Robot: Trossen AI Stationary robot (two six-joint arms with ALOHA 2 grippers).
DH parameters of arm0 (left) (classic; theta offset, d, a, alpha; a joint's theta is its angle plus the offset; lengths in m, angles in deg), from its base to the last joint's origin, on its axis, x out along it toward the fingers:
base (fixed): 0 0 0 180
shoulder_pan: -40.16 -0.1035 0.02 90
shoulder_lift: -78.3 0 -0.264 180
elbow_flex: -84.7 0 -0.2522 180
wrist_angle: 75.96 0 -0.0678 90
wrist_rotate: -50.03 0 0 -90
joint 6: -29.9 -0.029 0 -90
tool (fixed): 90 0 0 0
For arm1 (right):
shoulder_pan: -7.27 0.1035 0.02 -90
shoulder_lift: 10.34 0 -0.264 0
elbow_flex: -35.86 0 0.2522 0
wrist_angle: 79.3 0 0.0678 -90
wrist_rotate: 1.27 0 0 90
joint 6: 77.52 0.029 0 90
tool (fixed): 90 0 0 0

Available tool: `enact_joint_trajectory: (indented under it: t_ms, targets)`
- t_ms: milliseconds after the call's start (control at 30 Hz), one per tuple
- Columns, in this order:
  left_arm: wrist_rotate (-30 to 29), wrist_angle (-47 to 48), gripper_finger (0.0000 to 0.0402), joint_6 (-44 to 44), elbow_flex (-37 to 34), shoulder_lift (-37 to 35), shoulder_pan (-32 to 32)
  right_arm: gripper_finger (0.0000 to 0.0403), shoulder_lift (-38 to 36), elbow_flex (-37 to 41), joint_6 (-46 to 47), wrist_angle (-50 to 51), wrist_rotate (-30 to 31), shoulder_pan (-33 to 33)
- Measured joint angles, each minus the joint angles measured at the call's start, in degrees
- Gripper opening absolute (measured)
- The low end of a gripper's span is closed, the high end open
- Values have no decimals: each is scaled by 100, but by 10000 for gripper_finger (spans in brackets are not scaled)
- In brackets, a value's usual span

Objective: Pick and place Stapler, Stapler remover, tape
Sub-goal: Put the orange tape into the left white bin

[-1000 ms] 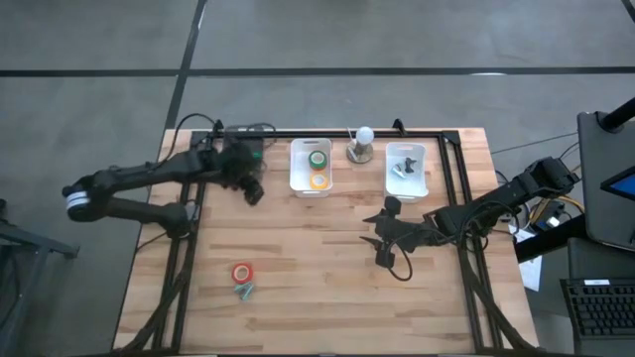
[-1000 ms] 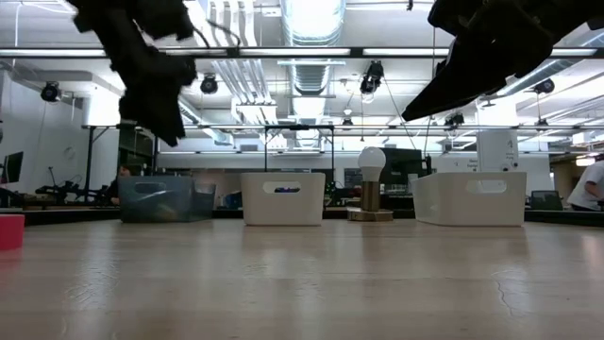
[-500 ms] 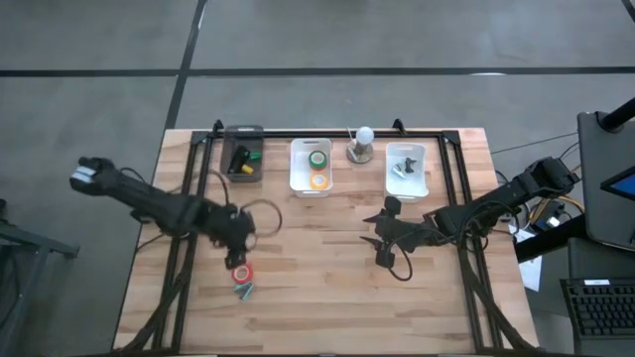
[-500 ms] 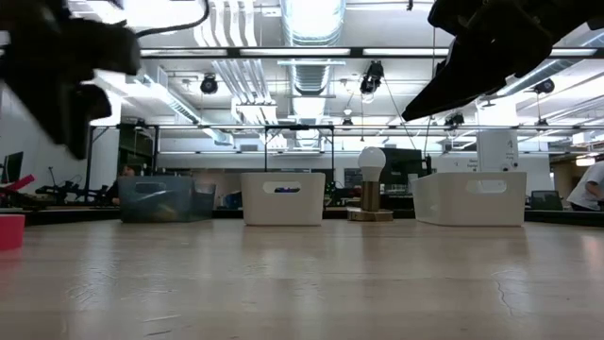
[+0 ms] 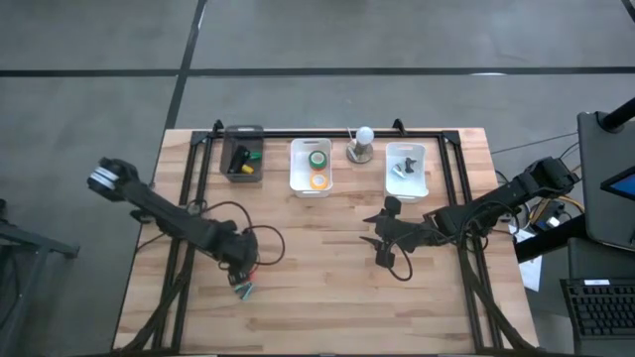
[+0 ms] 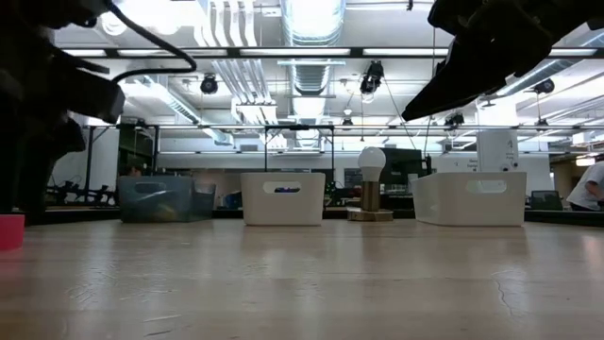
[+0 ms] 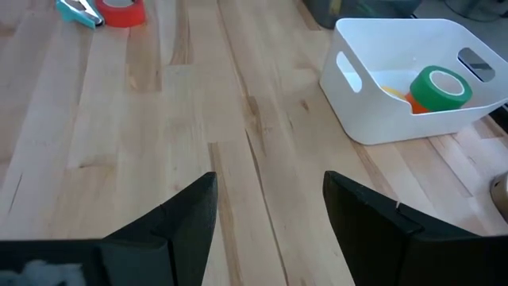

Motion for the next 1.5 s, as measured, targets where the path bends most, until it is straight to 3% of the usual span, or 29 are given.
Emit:
enact_joint_trajectory:
  t_ms: [233,1133,1300,1500]
  targets:
    - [352,-103,213,-18,2,401,2,226,0,-1,7,4,0,0]
    - [224,-256,211,-96,-11,729,-2,226,0,0,7,4,0,0]
    - [-231,-553,175,-171,-11,727,-4,226,0,0,7,3,0,0]
    - [-918,-1096,83,-679,-11,724,-125,226,0,0,7,-9,2,0]
